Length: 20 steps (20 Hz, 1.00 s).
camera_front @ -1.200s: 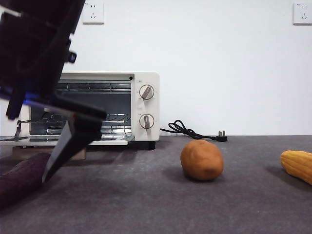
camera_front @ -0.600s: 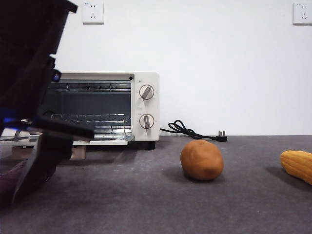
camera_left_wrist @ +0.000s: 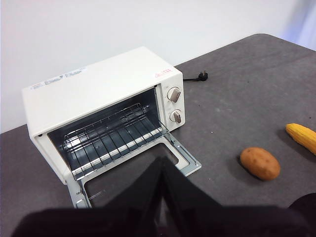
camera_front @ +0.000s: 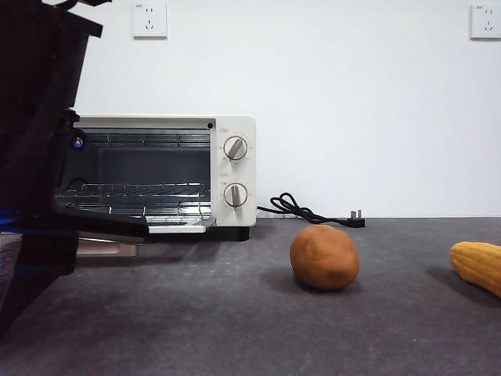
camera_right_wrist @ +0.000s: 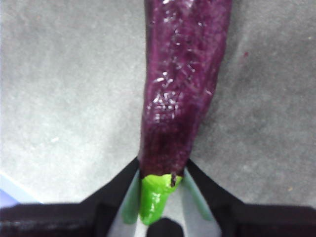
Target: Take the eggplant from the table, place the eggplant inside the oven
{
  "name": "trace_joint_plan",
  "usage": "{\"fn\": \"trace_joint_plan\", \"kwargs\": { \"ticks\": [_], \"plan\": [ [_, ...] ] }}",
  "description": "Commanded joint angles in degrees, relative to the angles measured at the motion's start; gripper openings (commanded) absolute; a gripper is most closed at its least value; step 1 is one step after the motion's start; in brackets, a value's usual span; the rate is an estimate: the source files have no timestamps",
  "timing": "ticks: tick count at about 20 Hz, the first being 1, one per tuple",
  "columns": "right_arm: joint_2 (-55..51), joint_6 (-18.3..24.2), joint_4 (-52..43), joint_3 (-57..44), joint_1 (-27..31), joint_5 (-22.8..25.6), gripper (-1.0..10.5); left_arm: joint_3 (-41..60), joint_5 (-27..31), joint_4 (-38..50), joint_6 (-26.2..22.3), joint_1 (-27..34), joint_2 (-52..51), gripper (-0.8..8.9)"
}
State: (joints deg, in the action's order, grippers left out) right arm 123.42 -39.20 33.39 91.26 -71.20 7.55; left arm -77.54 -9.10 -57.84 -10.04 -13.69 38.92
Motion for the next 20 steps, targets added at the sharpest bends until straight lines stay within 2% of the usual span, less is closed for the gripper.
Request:
{"fn": "trace_joint_plan", "kwargs": {
  "ticks": [1,4,6,9,10,12,14,16,20],
  "plan": [
    [-0.3,3.1,0.2,0.1,-0.4,-0.1,-0.1,0.1,2.0,0.2,-1.1,-0.3,-0.2,-0.06],
    [-5.9,10.8,0.5,0.1,-0.5,-6.4,-0.1,0.1,7.5,0.2,-2.0,-1.0,-0.2,-0.06],
    [-9.4,12.9,0.3,0.1,0.9,-10.7,-0.1,0.1,8.2,0.0,-2.1,-1.3,-0.2,-0.06],
    [-10.5,12.9,-1.9,0.2,6.6,-21.1,-0.1,0.1,8.3,-0.7,-2.1,-1.3,-0.2,-0.06],
    [-10.4,12.8,-2.2,0.2,8.7,-23.0,-0.1,0.1,8.5,-1.3,-2.1,-1.3,-0.2,-0.06],
    [-10.4,13.1,-2.4,0.2,12.1,-23.3,-0.1,0.1,10.4,-2.1,-2.1,-1.3,-0.2,-0.06],
    [-10.4,13.4,-4.2,0.2,15.7,-26.5,-0.1,0.1,11.2,-2.1,-2.1,-1.3,-0.2,-0.06],
    [-10.4,11.3,-6.6,0.2,19.9,-31.4,-0.1,0.1,11.3,-2.1,-2.1,-1.3,-0.2,-0.06],
    [-10.3,9.2,-10.8,0.2,25.7,-33.7,-0.1,0.1,11.3,-2.2,-1.9,-1.2,-0.2,-0.06]
  ]
}}
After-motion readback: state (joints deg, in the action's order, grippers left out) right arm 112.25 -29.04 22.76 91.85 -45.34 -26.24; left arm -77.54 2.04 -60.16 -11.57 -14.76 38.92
